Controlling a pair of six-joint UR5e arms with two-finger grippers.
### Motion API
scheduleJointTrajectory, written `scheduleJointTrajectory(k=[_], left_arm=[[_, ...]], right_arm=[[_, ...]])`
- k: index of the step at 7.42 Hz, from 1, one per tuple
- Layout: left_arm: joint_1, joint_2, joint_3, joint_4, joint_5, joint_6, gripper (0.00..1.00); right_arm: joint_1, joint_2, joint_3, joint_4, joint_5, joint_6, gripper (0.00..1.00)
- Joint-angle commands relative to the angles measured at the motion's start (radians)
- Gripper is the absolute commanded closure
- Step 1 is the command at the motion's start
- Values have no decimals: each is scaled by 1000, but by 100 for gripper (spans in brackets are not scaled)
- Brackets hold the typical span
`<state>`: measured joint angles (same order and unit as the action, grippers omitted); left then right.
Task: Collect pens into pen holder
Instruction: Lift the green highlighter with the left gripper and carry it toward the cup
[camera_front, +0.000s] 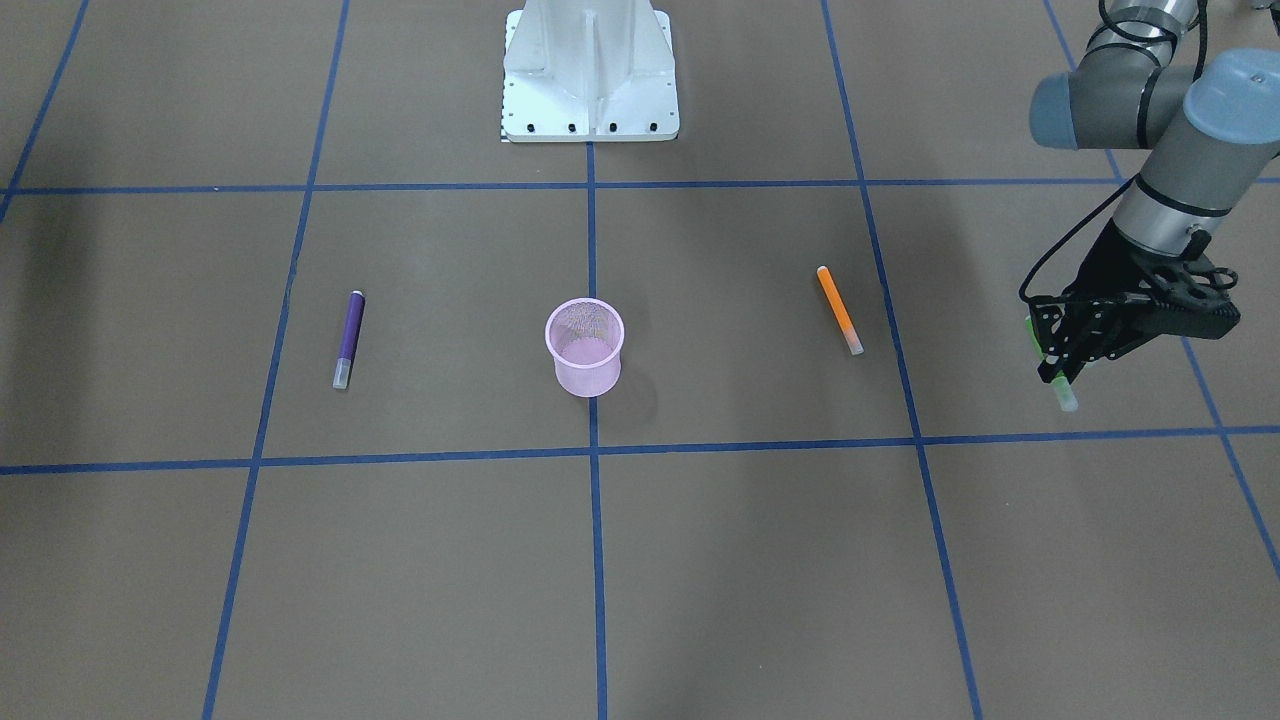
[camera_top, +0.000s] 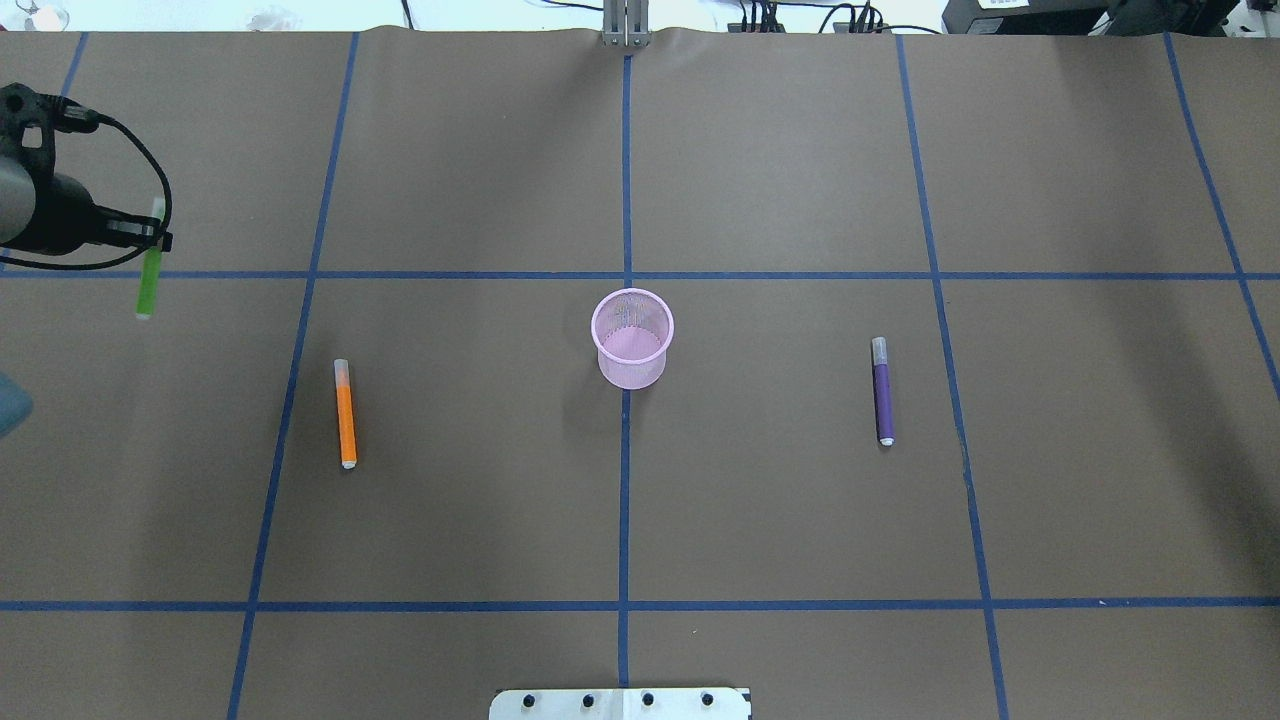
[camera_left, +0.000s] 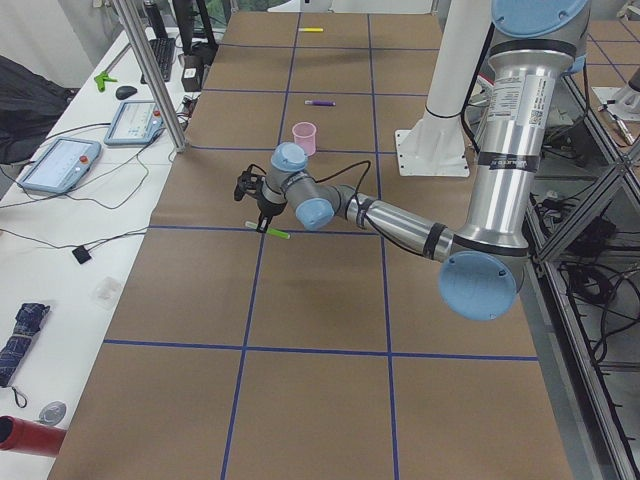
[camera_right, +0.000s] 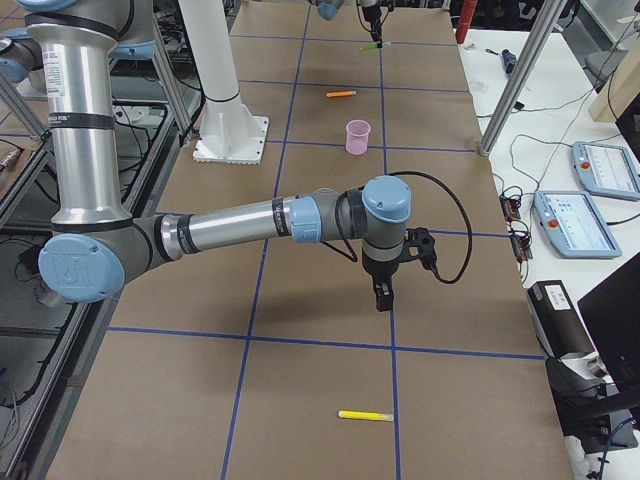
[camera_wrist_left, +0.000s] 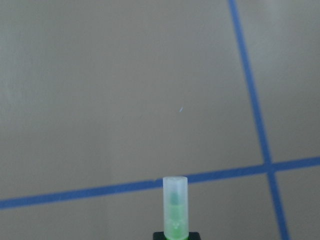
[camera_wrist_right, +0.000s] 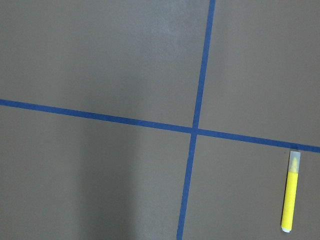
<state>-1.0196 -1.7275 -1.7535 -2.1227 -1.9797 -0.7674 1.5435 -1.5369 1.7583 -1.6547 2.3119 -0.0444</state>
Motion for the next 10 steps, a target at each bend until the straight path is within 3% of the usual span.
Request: scheduleJointTrajectory(k=[1,3,5,7,9,10], left_arm=[[-10,-122,-14,-3,19,-45,100],[-7,-187,-26,-3,93,-148,100],[-2,-216,-23,-3,105,-174,100],[9,-245,-15,-2,123,-176,100],[19,-264,2,-2,143,-174,100],[21,-265,11,-3,143,-174,100]], right_arm=[[-5,-12,-75,6,4,5,0],[-6,-54,-158,138,8,-2,0],[-6,-31,-370,324,11,6,0],[-5,65,-511,339,6,8,0],[18,101,-562,339,4,23,1],[47,145,-638,340,9,21,1]])
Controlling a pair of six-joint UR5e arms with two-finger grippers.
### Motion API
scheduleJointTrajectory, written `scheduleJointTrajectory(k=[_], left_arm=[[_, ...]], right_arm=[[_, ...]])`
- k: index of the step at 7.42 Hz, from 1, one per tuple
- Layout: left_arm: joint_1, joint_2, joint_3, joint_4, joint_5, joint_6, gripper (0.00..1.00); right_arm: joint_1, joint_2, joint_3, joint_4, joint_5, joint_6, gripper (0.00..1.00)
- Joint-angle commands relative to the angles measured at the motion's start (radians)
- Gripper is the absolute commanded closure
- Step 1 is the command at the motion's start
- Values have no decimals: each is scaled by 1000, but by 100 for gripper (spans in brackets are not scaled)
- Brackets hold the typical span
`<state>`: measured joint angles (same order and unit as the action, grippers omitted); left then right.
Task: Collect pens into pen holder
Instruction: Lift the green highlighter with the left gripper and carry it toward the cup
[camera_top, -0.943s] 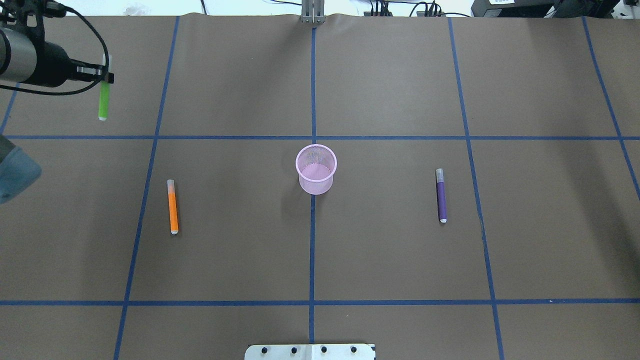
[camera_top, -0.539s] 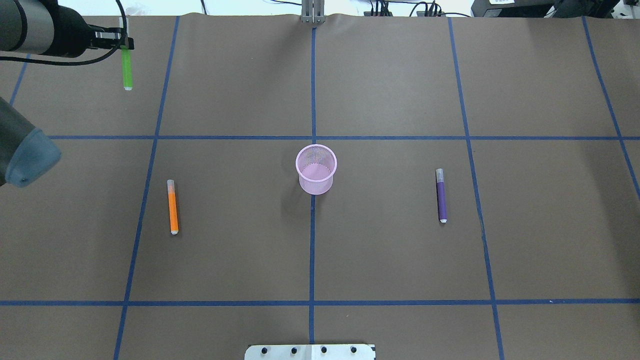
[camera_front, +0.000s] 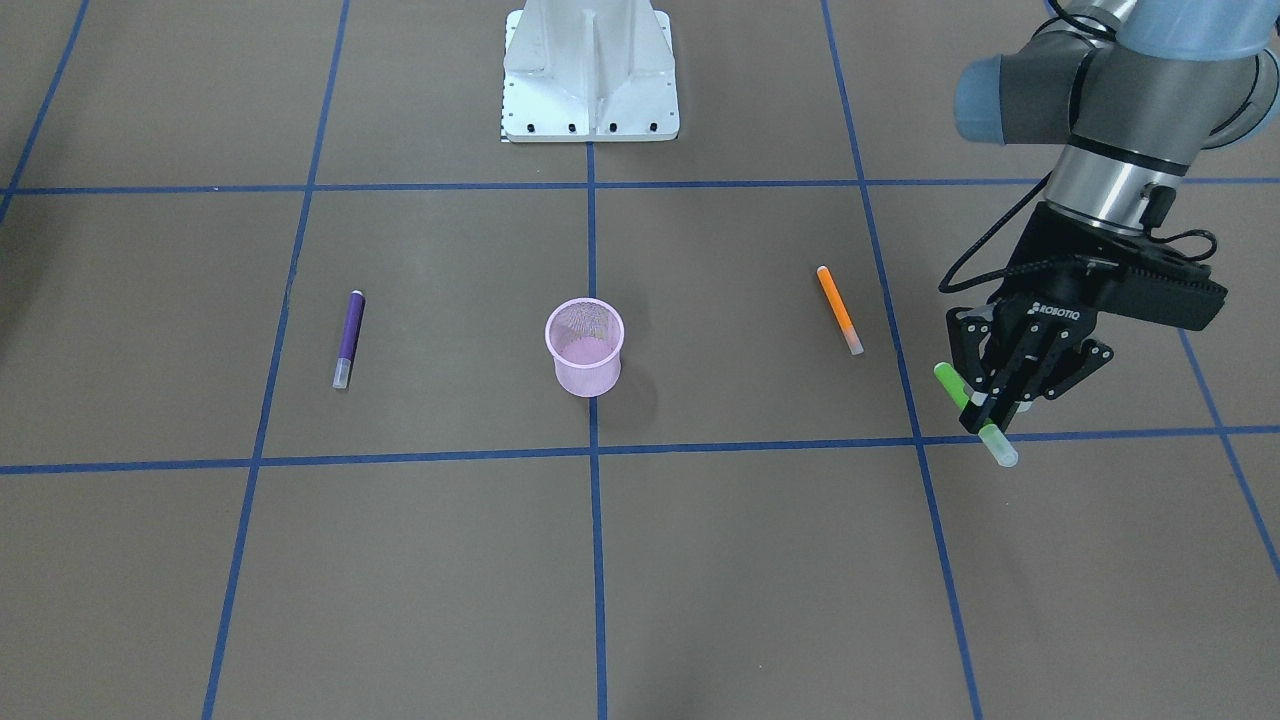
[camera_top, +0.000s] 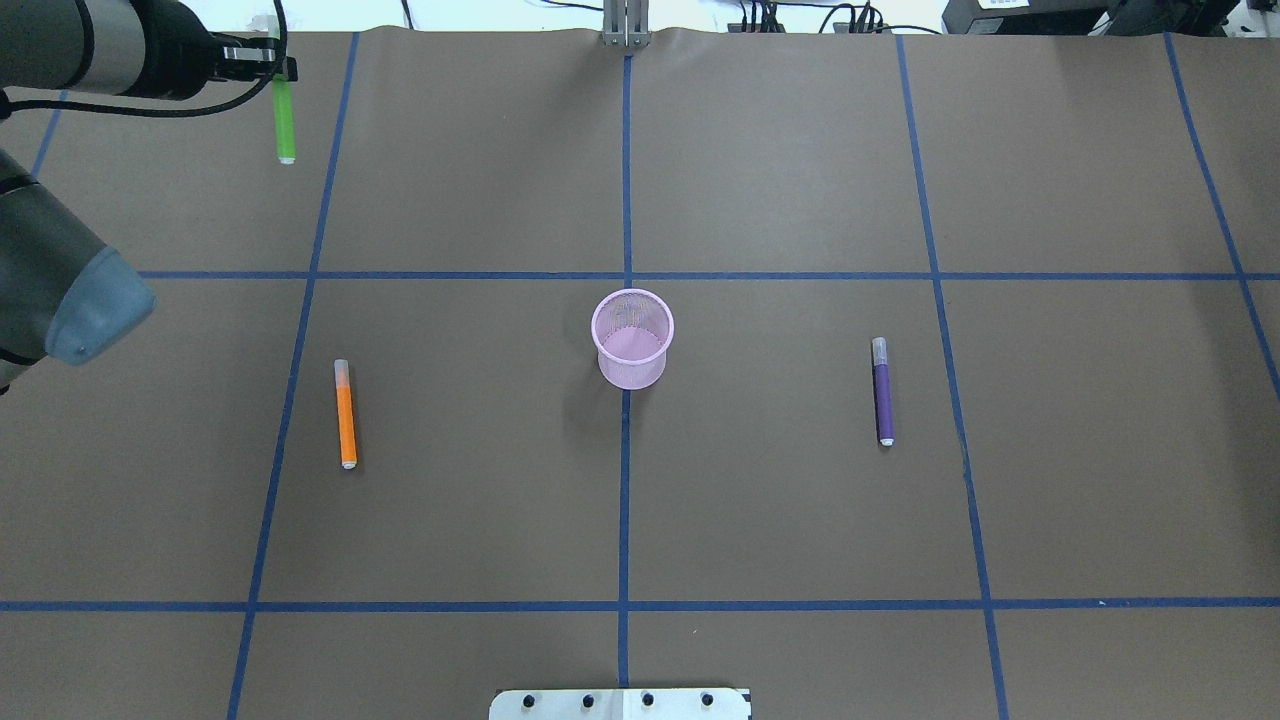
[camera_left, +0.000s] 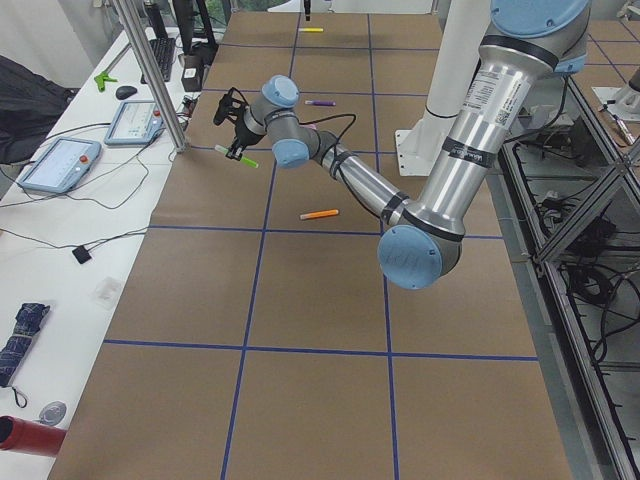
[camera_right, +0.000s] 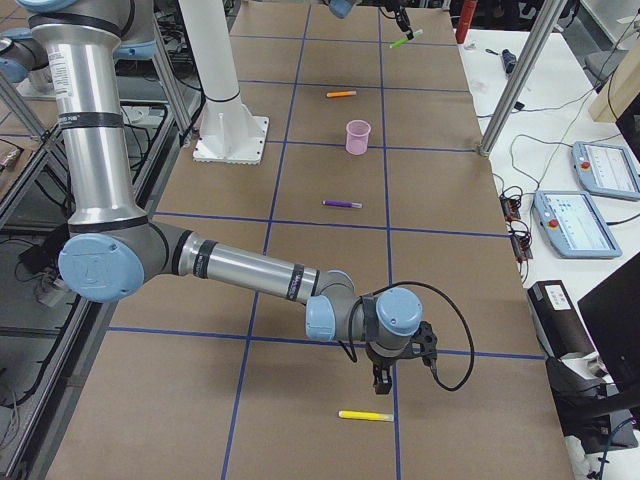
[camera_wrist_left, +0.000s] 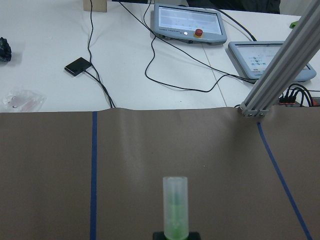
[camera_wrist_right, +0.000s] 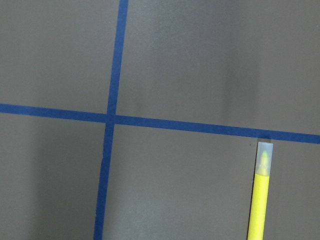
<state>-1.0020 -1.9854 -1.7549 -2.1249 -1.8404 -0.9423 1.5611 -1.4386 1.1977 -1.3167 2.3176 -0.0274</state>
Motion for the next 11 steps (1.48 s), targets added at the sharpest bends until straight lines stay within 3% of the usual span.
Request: scheduleJointTrajectory(k=[1,2,3,9,11], left_arm=[[6,-10,21,-3,4,0,100],[14,-13,25,-1,4,0,100],[14,-15,31,-3,4,2,100],[34,-16,31,-16,16,11,100],[121,-29,37,-108,155,13,100]], right_arm=[[55,75,-145,28,6,0,1],[60,75,-278,224,6,-2,0],[60,105,-388,316,15,0,0],[40,122,-475,304,39,29,1],[22,127,-474,304,26,27,1]])
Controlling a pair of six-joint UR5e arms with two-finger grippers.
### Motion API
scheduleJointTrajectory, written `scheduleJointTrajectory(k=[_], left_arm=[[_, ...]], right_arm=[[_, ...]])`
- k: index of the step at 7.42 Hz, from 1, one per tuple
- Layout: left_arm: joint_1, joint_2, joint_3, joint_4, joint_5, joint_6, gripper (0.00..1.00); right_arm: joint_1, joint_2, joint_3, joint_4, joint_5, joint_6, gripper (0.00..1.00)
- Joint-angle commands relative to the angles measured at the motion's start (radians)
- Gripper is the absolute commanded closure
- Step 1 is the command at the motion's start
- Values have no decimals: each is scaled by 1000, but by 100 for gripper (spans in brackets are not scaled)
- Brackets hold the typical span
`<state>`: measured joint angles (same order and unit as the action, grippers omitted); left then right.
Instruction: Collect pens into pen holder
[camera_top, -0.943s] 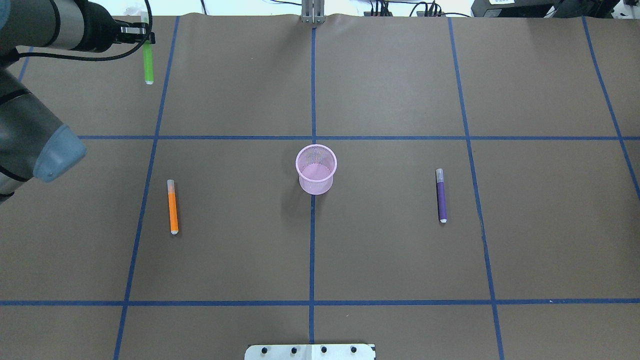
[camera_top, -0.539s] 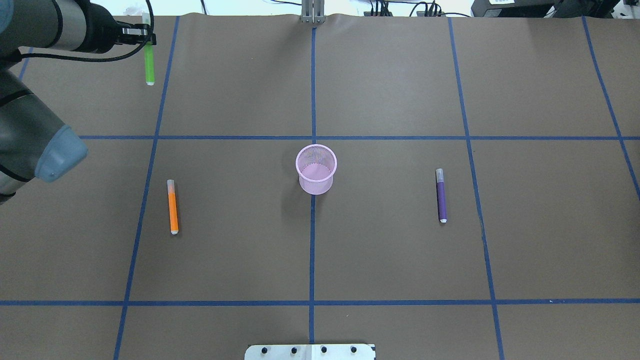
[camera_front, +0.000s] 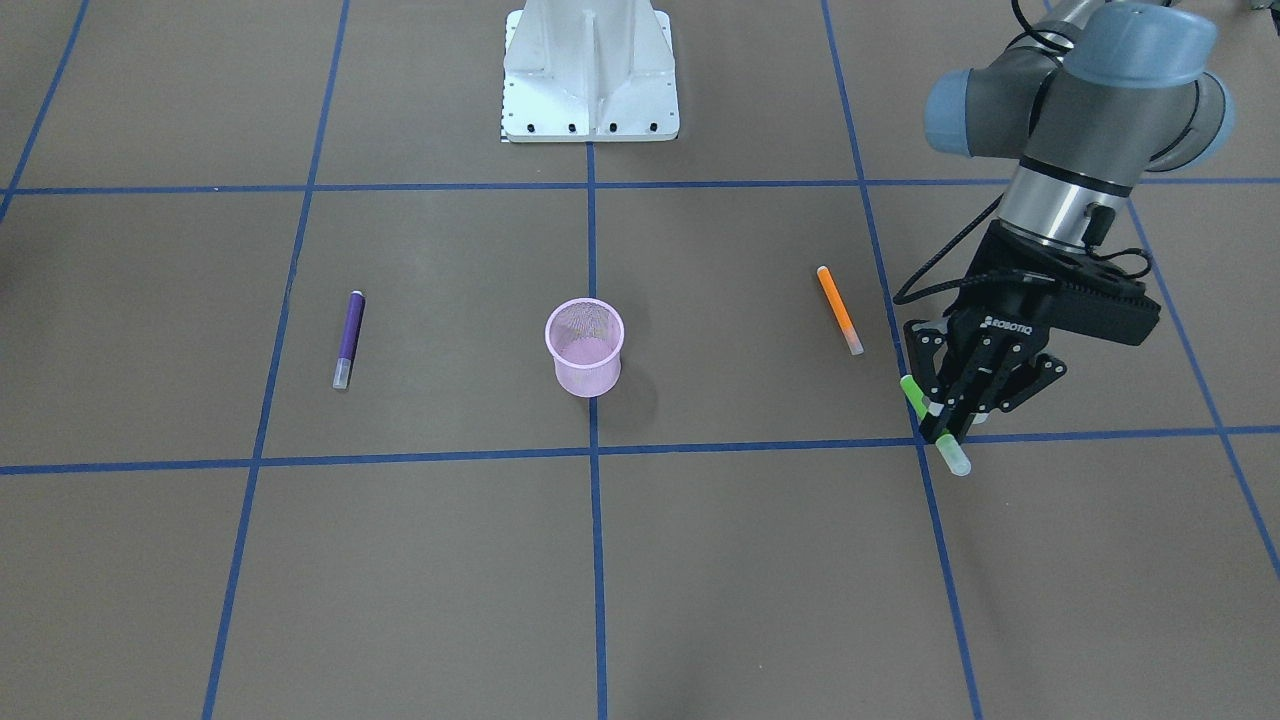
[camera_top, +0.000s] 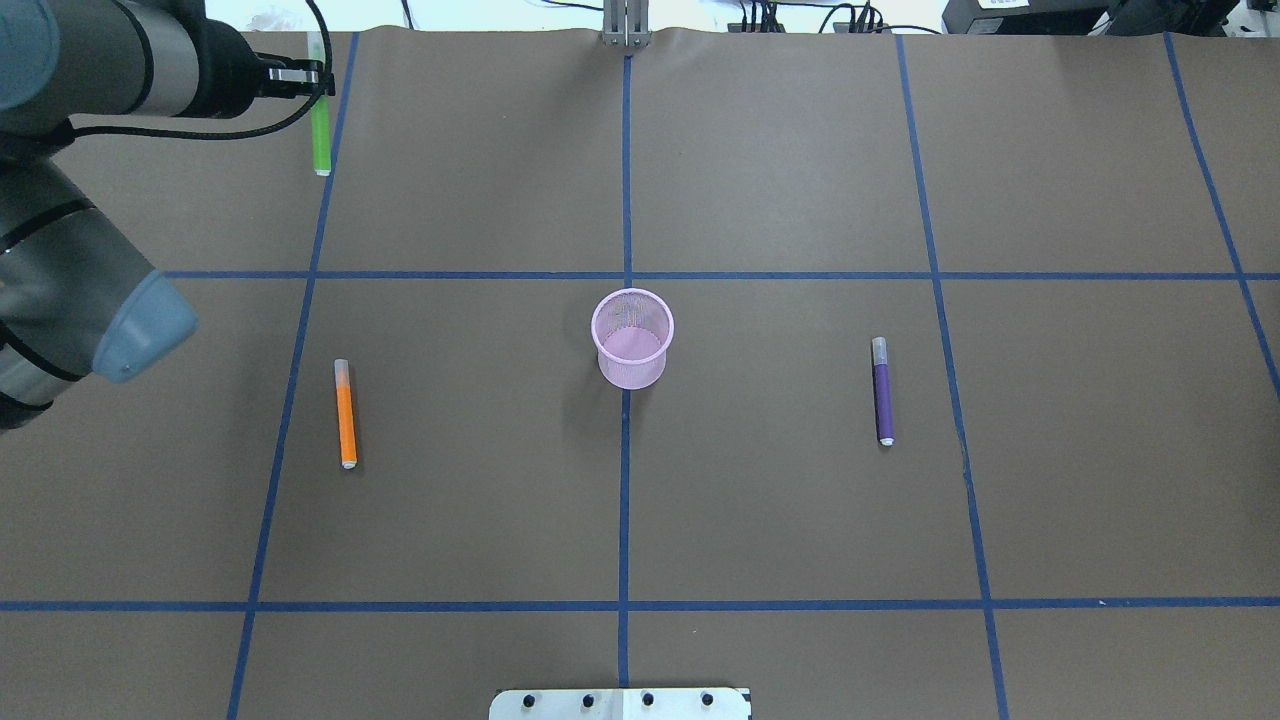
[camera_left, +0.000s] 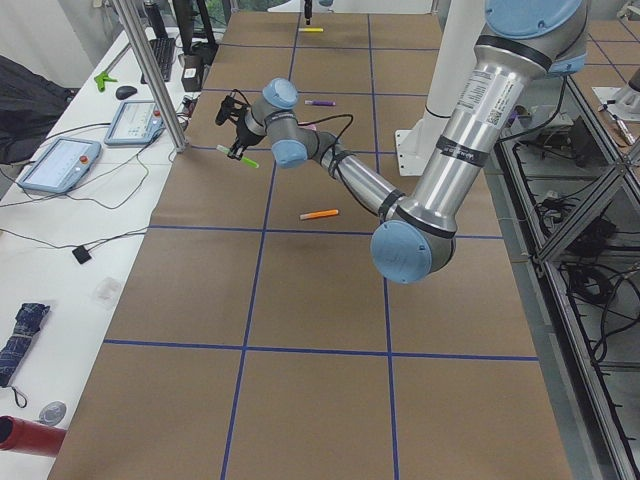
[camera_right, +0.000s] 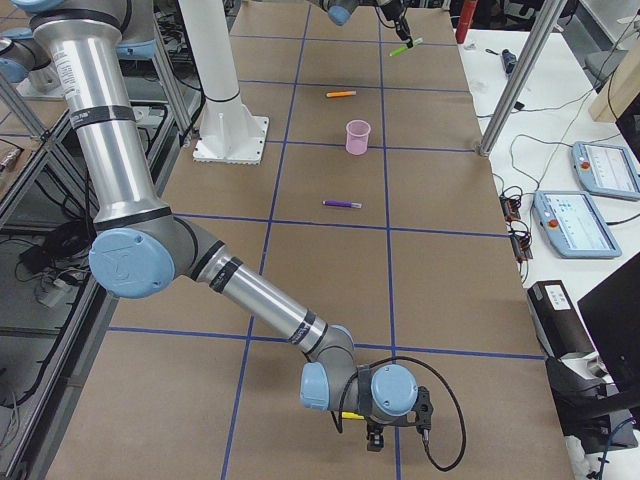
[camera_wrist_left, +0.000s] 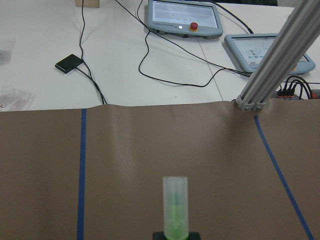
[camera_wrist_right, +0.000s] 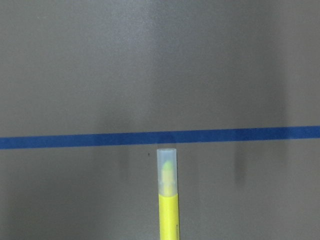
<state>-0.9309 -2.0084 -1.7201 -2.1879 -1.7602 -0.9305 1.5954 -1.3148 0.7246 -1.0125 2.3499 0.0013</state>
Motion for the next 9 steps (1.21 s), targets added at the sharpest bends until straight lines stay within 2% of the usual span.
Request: scheduleJointTrajectory(k=[1,3,5,9], left_arm=[[60,-15,4,-46,91,1,100],[63,-18,10,-46,91,1,100],[67,-35,26,-46,91,-1,100],[69,-35,31,-44,91,-1,100]], right_arm=[[-31,3,-1,0,-17,-3,1],[-37,5,-2,0,-23,-6,7],[-37,5,-16,0,-23,-6,20],[-40,9,-20,-1,-41,-6,23]])
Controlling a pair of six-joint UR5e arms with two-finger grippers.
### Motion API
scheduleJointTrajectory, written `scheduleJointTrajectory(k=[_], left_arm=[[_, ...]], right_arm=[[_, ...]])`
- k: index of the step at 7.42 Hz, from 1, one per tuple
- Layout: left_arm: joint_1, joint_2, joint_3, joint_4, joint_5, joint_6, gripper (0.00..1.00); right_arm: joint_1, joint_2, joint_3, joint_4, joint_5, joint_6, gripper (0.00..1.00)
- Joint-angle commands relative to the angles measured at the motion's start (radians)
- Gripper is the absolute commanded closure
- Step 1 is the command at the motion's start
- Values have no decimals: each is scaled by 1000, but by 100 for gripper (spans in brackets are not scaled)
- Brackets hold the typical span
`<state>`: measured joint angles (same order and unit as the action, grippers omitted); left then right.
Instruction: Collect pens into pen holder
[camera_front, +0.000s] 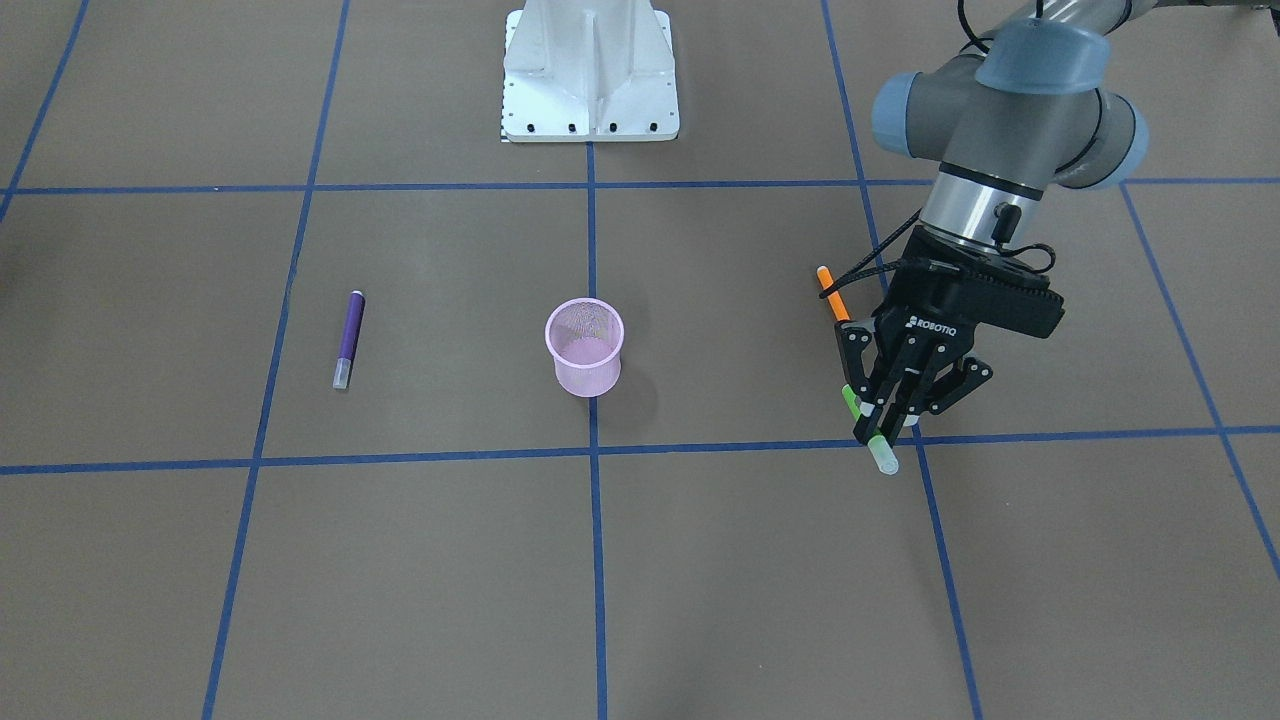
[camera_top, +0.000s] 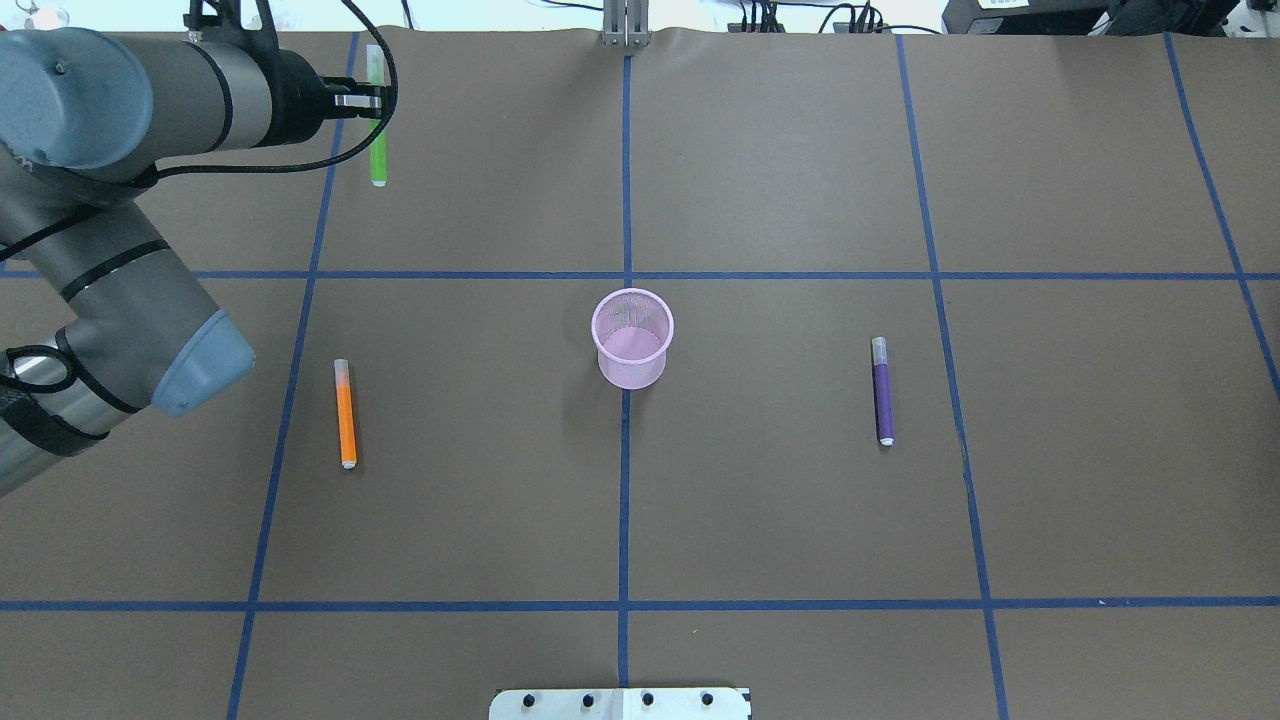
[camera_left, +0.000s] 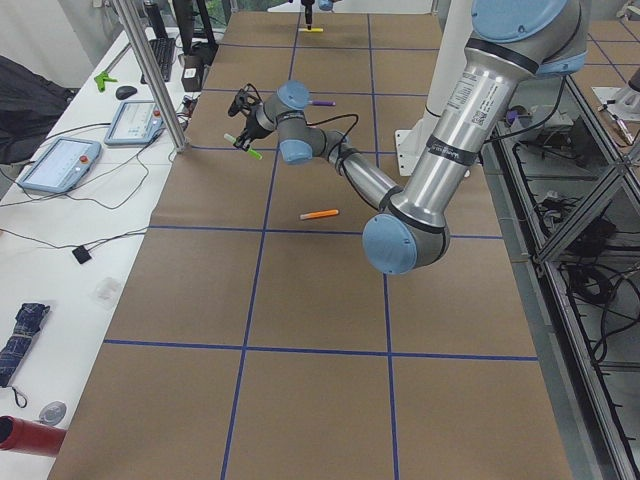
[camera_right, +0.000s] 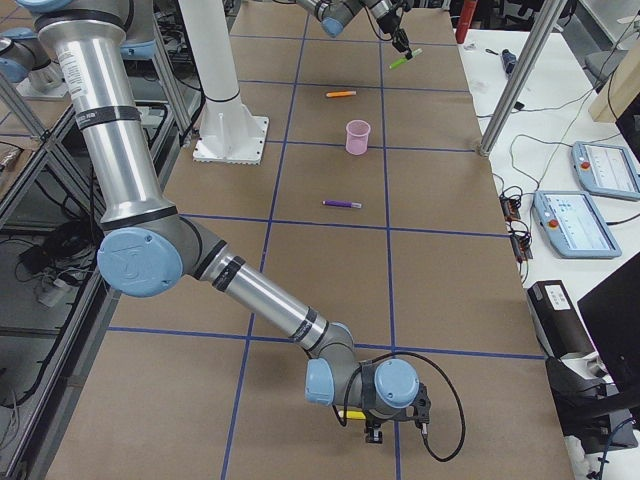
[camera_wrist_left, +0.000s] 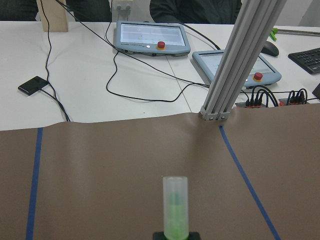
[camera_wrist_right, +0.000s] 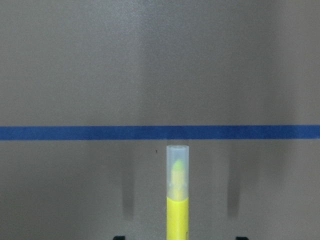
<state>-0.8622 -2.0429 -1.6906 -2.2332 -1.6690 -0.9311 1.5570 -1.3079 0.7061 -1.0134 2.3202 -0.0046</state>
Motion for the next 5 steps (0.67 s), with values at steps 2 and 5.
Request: scheduleJointTrajectory(k=[2,5], left_arm=[[0,0,2,1,0,0,100],[2,0,15,0,0,2,100]], right_arm=[[-5,47,-62,-1,-19,0,25],[-11,49,-68,-1,-22,0,29]])
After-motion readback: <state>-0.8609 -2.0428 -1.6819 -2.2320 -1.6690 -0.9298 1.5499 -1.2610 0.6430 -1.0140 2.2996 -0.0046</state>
